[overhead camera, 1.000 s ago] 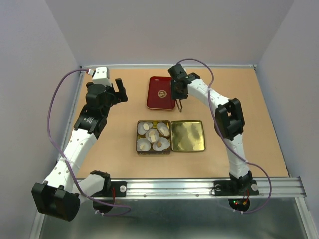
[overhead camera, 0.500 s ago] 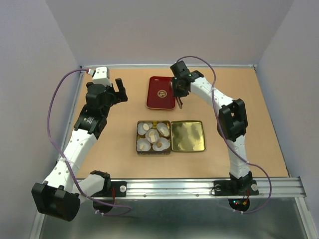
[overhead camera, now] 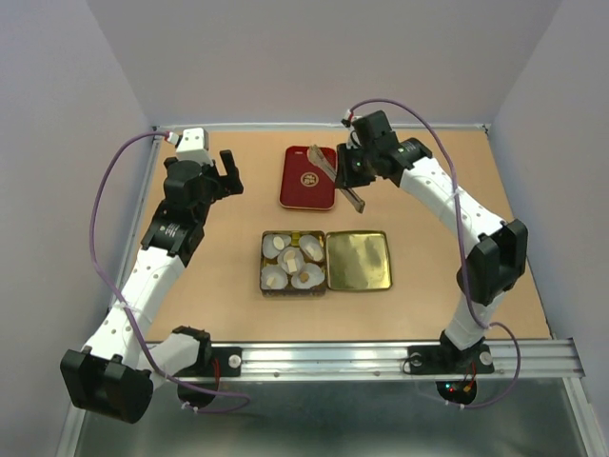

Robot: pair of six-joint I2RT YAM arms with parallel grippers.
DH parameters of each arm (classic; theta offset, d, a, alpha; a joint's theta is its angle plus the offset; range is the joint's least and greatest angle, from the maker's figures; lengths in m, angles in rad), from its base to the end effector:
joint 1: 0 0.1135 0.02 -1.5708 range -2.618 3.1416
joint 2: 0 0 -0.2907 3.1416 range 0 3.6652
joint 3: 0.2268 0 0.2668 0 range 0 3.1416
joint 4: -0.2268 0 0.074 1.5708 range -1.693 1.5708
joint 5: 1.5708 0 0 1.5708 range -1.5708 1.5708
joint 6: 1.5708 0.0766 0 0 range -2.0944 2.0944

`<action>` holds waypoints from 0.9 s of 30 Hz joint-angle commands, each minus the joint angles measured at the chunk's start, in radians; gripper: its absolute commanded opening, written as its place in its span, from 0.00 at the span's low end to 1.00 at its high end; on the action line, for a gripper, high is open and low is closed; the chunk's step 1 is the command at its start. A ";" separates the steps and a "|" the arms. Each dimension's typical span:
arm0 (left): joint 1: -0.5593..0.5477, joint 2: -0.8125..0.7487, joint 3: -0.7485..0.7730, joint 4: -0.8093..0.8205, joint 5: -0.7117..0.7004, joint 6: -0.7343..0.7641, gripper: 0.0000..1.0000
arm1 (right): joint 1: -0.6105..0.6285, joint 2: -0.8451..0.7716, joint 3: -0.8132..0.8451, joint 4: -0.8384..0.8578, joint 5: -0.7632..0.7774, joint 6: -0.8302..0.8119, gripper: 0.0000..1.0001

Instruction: Pack the chocolate

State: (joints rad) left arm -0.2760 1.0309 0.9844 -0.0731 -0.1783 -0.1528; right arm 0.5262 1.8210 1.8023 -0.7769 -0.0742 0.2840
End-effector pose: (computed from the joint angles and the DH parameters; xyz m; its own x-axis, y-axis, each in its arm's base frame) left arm 0.2744 -0.0636 0.3929 -0.1285 -0.1193 -0.9845 0.0802 0.9882 -0.1302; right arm 0.3934 0.2351 0.3428 -0.7458 -0.1100 -0.6570 -0.3508 0.9033 0.2469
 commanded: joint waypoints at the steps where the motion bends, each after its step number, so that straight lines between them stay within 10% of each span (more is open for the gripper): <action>1: -0.008 -0.006 0.057 0.016 -0.016 0.016 0.99 | 0.055 -0.086 -0.119 0.019 -0.162 -0.031 0.24; 27: -0.006 0.018 0.063 0.006 -0.024 0.016 0.99 | 0.258 -0.177 -0.290 -0.042 -0.320 -0.003 0.25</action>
State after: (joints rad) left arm -0.2760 1.0515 0.9974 -0.0807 -0.1921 -0.1497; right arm 0.7658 1.6428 1.5269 -0.8059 -0.3775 0.2840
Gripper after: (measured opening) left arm 0.985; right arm 0.307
